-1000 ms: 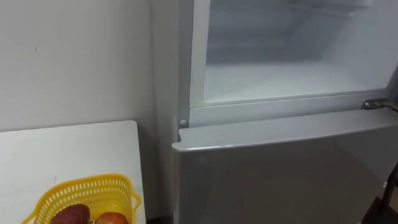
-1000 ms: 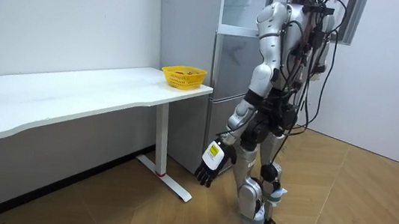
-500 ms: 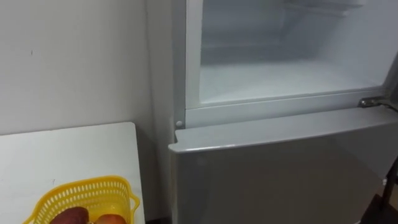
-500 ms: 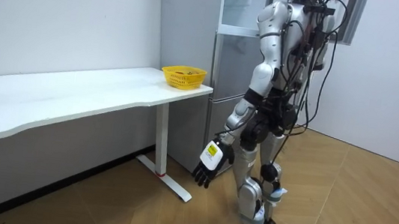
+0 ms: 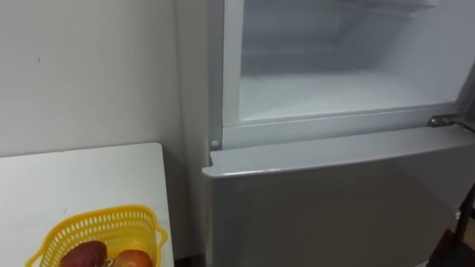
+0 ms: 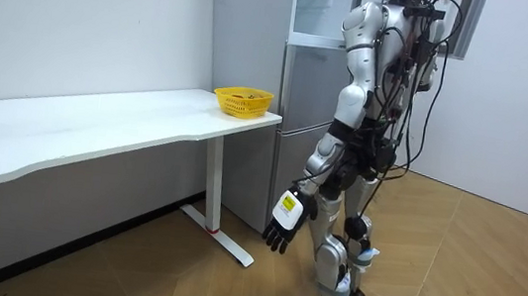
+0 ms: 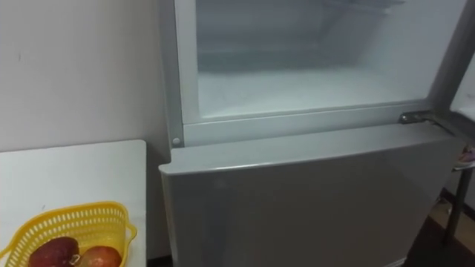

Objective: Retrieve from the upper fridge

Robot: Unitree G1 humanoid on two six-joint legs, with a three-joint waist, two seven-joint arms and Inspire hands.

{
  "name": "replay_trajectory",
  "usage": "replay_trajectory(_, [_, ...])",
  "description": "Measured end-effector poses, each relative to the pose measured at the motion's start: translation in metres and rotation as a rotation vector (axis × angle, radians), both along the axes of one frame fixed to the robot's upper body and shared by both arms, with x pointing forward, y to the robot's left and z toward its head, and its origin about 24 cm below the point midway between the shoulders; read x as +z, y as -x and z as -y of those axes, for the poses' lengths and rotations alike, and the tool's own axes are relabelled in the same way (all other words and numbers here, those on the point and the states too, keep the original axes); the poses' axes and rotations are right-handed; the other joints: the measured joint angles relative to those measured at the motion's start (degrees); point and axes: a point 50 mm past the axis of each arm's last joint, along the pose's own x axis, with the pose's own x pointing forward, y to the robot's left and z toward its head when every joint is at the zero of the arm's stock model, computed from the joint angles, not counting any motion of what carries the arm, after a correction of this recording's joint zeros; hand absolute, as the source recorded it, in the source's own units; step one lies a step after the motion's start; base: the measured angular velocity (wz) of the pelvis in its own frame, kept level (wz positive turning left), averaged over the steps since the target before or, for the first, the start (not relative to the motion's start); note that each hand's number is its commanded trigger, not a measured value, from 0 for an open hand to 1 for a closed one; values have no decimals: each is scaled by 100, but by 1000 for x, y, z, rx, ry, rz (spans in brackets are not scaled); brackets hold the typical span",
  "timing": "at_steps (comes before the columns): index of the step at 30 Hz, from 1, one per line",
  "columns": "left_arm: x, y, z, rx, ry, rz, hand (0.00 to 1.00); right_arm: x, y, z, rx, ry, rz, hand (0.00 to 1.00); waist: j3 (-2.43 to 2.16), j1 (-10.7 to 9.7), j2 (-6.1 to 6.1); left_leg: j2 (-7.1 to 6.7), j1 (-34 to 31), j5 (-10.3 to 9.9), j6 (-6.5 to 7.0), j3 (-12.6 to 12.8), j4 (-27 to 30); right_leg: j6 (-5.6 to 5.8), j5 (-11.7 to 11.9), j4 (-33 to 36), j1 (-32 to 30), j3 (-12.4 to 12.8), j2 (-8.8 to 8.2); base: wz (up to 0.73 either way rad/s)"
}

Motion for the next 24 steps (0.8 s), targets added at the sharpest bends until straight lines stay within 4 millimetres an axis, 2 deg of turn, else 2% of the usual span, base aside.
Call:
replay_trajectory(11, [-2, 2, 4, -5, 39, -12, 0, 1, -26, -22, 97, 288, -262, 0, 15, 5, 26, -1, 95, 7, -6, 25, 13, -17, -13, 141, 6, 36, -9, -4])
replay_trajectory(18, [-6, -2, 9, -7, 59, -17, 0, 0, -52, -52, 257, 491, -395, 0, 31, 31, -10, -1, 186, 21, -27, 5, 47, -49, -58, 313, 14, 79, -16, -6])
replay_trajectory(22, [-6, -6, 9, -11, 58, -7, 0, -1, -62, -75, 390, 553, -394, 0, 38, 34, -106, 3, 69, 48, -45, -93, 149, -10, -85, 332, -66, -6, -56, 11])
replay_trajectory(24, [-6, -8, 7, -18, 54, 3, 0, -3, -69, -85, 443, 606, -414, 0, 39, 103, -196, 4, 13, 62, -58, -155, 179, -56, -57, 357, -107, -53, -61, 10])
